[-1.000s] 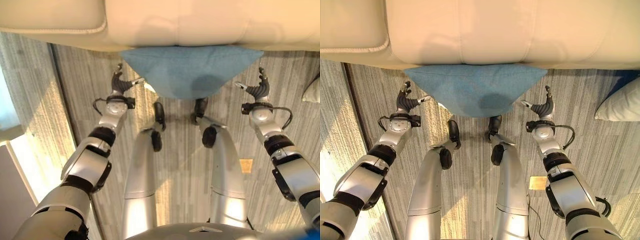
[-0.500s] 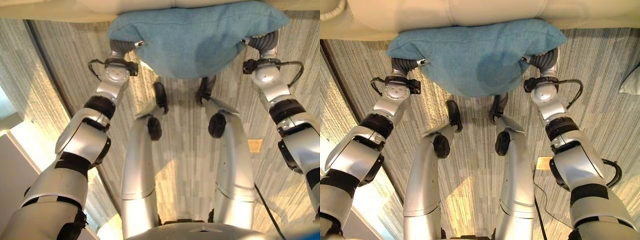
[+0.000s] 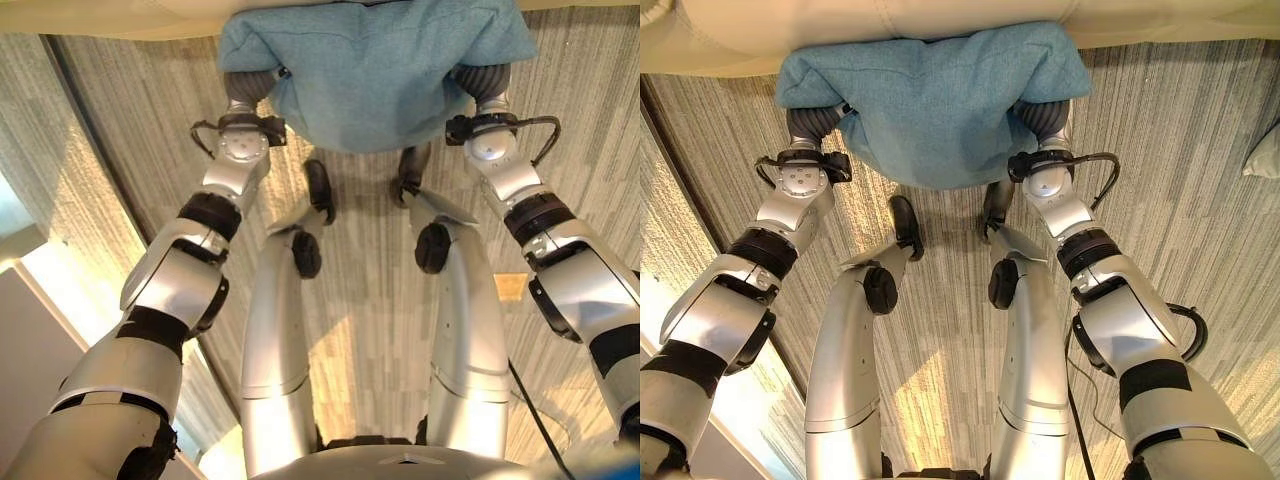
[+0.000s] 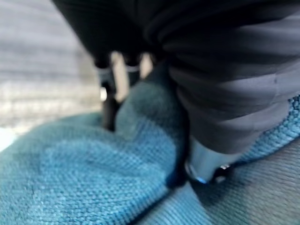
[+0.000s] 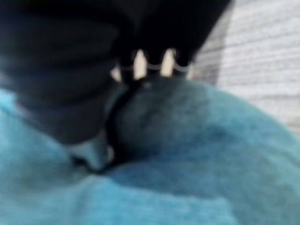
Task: Pick up all the scattered cushions and arrange them neatly on the sofa.
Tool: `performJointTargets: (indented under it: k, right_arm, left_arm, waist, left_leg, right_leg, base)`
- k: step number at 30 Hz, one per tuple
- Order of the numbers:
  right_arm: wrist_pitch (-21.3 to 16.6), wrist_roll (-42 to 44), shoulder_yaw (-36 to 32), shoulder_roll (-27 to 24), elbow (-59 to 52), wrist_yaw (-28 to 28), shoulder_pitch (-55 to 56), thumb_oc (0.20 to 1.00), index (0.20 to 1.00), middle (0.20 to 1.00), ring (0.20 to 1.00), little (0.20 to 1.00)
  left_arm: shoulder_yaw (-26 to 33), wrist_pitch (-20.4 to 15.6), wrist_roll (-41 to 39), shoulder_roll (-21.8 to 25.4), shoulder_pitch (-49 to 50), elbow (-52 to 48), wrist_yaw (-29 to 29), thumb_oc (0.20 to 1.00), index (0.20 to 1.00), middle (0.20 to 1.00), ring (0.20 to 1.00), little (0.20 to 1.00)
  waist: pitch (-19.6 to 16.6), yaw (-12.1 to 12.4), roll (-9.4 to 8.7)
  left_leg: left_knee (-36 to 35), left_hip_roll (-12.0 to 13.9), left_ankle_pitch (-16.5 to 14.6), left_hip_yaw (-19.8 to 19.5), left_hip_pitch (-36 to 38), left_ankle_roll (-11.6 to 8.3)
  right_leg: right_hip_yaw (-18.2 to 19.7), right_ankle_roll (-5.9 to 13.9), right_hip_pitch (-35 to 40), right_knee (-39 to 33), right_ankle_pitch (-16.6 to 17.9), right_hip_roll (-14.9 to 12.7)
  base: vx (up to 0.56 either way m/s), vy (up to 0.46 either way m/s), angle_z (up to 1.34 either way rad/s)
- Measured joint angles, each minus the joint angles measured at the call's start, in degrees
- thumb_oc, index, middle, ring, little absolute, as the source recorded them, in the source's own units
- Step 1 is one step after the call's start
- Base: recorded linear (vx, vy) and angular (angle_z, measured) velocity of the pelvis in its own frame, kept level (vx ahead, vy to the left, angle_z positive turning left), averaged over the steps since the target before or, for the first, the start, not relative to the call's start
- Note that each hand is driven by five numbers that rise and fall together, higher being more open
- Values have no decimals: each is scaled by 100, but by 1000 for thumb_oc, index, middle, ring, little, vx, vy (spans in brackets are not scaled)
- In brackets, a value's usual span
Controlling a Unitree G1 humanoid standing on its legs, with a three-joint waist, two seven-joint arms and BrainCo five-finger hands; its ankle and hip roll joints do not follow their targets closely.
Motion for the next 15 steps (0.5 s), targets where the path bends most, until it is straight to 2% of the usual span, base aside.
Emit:
performJointTargets:
  k: [5, 6, 8, 9, 14, 15]
  right_arm:
    - [52, -4, -79, -106, -397, 294, 446, 200, 200, 200, 200, 200]
    - [27, -8, -165, 14, -620, 321, 962, 200, 200, 200, 200, 200]
    - [-48, -13, -261, 50, -776, 352, 1341, 200, 200, 200, 200, 200]
    - [-22, -65, -440, 22, -1178, 412, 1588, 200, 200, 200, 200, 200]
    - [-9, -352, -811, -67, -1865, 476, 2260, 200, 200, 200, 200, 200]
    - [-64, -490, -908, -77, -2174, 537, 2700, 200, 200, 200, 200, 200]
  left_arm:
    - [358, 28, -62, -126, 589, -582, -22, 200, 200, 200, 200, 200]
    - [386, -17, -63, -256, 1127, -783, -43, 200, 200, 200, 200, 200]
    - [399, -97, -63, -335, 1495, -853, -61, 200, 200, 200, 200, 200]
    - [575, -114, -68, -425, 1752, -1142, -143, 200, 200, 200, 200, 200]
    - [610, -182, -109, -642, 2317, -1520, -271, 200, 200, 200, 200, 200]
    - [626, -274, -100, -754, 2655, -1759, -328, 200, 200, 200, 200, 200]
  waist:
    - [126, -14, -10]
    - [-352, -18, -16]
    - [-752, -19, -32]
    - [-750, -22, -30]
    - [-722, -98, -55]
    - [-712, -99, -60]
  left_leg:
    - [-726, -67, 277, 27, 883, -70]
    - [-914, -92, 274, -39, 955, -90]
    - [-977, -93, 276, -79, 977, -105]
    - [-1063, -96, 293, -100, 1164, -127]
    - [-1463, -132, 378, -136, 1981, -198]
    - [-1776, -193, 475, -137, 2446, -205]
  right_leg:
    - [-82, -34, 854, -611, 207, 22]
    - [-80, 97, 928, -763, 134, 65]
    - [-90, 142, 960, -814, 122, 100]
    - [-133, 164, 1165, -904, 126, 103]
    - [-214, 188, 2009, -1273, 151, 111]
    - [-231, 196, 2456, -1538, 229, 118]
  base:
    - [-35, -8, 4]
    - [-44, -27, 1]
    - [-43, -36, 0]
    - [-35, -29, 1]
    - [-34, -16, 3]
    - [0, 0, 0]
